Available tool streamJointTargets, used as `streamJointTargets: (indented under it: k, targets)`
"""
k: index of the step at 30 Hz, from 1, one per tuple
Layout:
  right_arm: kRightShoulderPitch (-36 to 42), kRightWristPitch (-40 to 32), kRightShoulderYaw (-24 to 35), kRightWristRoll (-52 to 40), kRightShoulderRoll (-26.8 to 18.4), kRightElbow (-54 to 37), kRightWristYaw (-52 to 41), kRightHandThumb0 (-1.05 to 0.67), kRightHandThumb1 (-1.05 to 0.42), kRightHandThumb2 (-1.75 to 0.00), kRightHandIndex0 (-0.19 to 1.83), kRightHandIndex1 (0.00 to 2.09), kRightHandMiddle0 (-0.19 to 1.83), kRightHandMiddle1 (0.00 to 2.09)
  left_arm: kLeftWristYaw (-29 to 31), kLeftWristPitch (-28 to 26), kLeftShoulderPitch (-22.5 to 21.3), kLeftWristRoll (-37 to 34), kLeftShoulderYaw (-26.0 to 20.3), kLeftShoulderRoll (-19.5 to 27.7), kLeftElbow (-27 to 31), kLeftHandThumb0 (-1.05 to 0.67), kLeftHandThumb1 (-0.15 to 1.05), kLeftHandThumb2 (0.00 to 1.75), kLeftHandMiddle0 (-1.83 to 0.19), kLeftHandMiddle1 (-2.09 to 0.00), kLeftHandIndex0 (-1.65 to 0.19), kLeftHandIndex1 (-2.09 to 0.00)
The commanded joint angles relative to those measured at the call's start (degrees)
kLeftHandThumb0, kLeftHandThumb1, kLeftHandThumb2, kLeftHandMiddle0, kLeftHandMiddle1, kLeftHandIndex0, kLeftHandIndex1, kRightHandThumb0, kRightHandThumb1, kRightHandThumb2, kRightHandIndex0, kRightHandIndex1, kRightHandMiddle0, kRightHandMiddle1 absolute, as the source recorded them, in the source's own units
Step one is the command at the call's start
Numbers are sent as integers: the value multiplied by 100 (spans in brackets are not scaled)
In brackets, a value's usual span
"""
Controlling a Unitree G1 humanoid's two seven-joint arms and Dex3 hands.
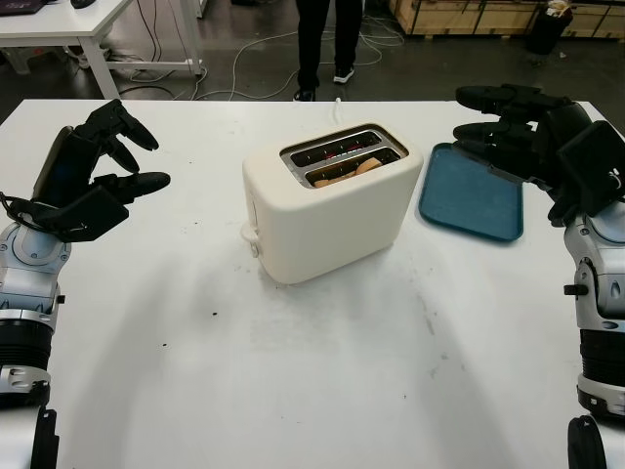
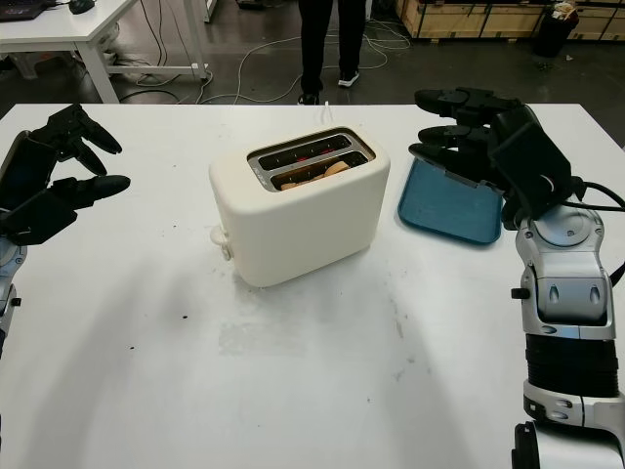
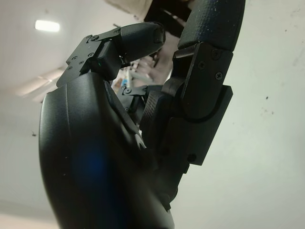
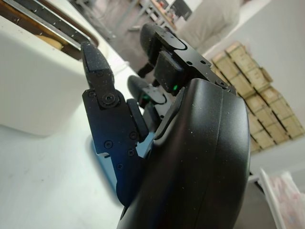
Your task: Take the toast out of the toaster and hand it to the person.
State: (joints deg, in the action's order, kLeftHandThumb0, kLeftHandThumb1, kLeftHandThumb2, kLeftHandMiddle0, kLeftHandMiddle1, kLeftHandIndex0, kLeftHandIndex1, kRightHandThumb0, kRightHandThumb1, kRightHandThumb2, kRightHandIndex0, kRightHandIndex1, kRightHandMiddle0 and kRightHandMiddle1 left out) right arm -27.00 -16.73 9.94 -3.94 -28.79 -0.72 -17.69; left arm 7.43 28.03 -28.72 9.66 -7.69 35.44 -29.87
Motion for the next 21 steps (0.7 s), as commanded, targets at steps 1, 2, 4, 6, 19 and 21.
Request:
streamJointTargets:
  k: [1, 2, 4, 6, 19, 21]
  targets:
    - [8, 26, 58, -38, -6, 19, 9, -39, -79, 0, 57, 53, 75, 0, -3, 38, -59, -47, -4, 3, 33, -105, 92, 12, -50, -162, -34, -154]
    - [2, 11, 58, -42, -2, 17, 9, -39, -79, 0, 57, 53, 75, 0, -6, 41, -61, -46, -4, 1, 30, -105, 92, 12, -50, -162, -34, -154]
    - [-14, -49, 59, -73, 0, 10, -12, -39, -80, 0, 55, 53, 75, 0, -22, 41, -60, -38, -5, -4, 31, -105, 92, 13, -50, -162, -34, -154]
    - [-26, -33, 51, -71, 3, 36, -15, -40, -79, 0, 55, 53, 75, 0, -32, 18, -55, -31, -7, -5, 48, -105, 92, 13, -50, -162, -34, -154]
    - [-87, 18, 22, -67, 19, 104, -20, -38, -78, 0, 54, 56, 75, 0, -1, 35, -53, -80, -23, -10, 6, -105, 92, 12, -51, -163, -35, -155]
    - [-82, 8, 22, -47, 11, 89, 2, -38, -78, 0, 55, 57, 75, 0, 4, 38, -57, -94, -22, -20, -10, -105, 92, 12, -51, -162, -36, -155]
